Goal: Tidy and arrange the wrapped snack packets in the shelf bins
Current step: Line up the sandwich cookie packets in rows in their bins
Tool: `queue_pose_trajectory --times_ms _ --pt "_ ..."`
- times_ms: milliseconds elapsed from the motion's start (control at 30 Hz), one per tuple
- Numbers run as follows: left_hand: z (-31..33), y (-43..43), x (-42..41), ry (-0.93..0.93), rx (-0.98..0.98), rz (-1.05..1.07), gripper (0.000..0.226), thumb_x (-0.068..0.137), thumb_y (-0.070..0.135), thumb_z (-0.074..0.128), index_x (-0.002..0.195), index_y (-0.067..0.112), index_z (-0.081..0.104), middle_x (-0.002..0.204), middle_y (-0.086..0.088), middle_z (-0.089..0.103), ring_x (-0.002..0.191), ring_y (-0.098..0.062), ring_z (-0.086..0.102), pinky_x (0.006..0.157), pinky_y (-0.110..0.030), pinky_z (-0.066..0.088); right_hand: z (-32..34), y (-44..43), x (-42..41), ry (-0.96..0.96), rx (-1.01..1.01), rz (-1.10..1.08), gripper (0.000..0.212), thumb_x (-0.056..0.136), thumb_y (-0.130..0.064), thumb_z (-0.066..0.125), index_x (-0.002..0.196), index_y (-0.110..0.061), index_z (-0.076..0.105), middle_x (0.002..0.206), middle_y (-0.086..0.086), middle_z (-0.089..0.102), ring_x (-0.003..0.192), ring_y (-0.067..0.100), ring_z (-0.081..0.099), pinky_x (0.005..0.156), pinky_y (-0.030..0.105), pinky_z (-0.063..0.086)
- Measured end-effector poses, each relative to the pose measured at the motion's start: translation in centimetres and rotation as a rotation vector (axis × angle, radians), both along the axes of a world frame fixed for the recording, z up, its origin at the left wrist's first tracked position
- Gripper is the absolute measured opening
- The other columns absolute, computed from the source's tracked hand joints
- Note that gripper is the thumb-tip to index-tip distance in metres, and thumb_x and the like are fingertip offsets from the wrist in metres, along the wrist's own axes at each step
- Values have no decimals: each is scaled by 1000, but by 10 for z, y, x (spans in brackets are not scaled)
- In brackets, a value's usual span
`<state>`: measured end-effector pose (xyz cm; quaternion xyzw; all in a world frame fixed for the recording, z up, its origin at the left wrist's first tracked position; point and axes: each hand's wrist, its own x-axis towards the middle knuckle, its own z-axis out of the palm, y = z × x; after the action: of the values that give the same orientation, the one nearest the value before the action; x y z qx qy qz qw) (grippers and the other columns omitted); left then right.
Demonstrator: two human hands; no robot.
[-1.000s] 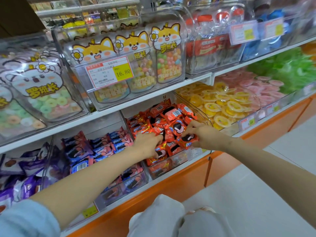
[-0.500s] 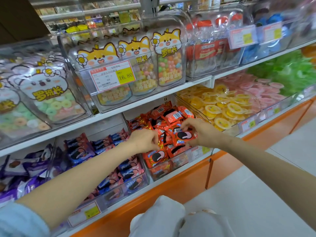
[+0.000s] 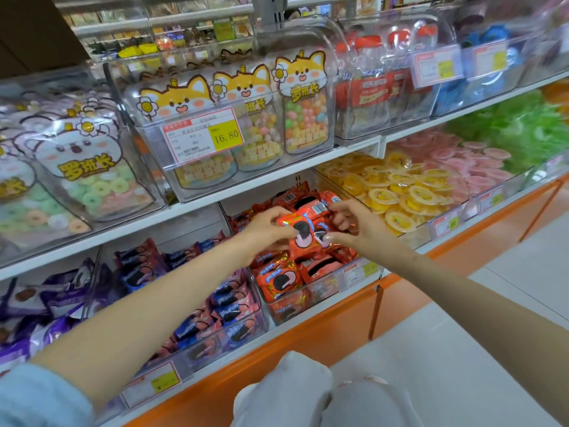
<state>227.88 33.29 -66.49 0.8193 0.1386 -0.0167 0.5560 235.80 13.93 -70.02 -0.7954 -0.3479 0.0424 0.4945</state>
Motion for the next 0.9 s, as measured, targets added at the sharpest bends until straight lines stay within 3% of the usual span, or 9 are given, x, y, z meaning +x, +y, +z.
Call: queue_pose_trajectory --times_ms 100,233,300,400,500,567,667,767,900 --pt "6 15 2 -24 336 -80 23 81 10 69 96 17 53 76 3 54 67 -11 50 69 -26 42 0 -11 9 62 12 -66 37 82 -24 72 113 -21 53 94 2 57 73 12 53 63 14 45" --pt "-5 13 -3 50 624 -302 22 79 18 72 92 21 54 84 7 59 73 -7 54 71 -23 45 -12 -10 8 35 -117 -29 28 83 -21 71 105 -25 53 91 3 61 77 21 59 65 18 45" --pt "-13 9 -3 56 724 -376 25 80 20 71 100 19 56 86 7 59 73 -7 54 73 -27 47 -20 -8 5 30 -143 3 26 84 -19 70 104 -25 54 91 4 61 76 18 57 64 13 44" --pt "-15 7 0 25 624 -307 34 81 16 69 112 19 53 91 3 56 74 -11 54 75 -35 51 -23 -6 1 59 -169 31 24 85 -20 68 105 -25 55 91 3 64 77 14 57 64 10 43" --pt "-6 5 0 -8 156 -159 28 84 5 66 105 18 54 99 -3 58 81 -16 61 72 -32 59 -20 1 -3 257 -101 113 30 85 -21 68 113 -18 58 93 6 67 86 14 62 70 10 46" --pt "-5 5 -1 -37 0 -153 25 83 2 66 100 18 56 98 -3 61 84 -17 63 74 -29 58 -17 10 -6 363 -15 147 26 85 -16 69 109 -14 59 83 8 64 78 15 60 73 16 47" --pt "-8 13 -4 -70 204 -226 30 79 8 73 97 23 55 94 1 57 78 -14 58 76 -24 50 -14 19 -8 333 37 92 19 80 -11 74 89 -18 58 71 -1 54 67 11 49 67 20 43" --pt "-10 34 -5 -53 516 -258 38 74 13 78 103 19 54 93 8 57 85 -10 56 79 -16 45 -14 23 -8 206 -60 150 19 78 -13 75 89 -23 63 82 -1 59 75 13 55 68 16 46" --pt "-11 55 -8 -23 648 -258 24 78 4 72 97 12 61 97 0 63 75 -1 57 67 -6 42 -19 39 -22 -42 -215 269 16 87 -1 60 92 -10 72 89 4 69 80 19 64 75 24 52"
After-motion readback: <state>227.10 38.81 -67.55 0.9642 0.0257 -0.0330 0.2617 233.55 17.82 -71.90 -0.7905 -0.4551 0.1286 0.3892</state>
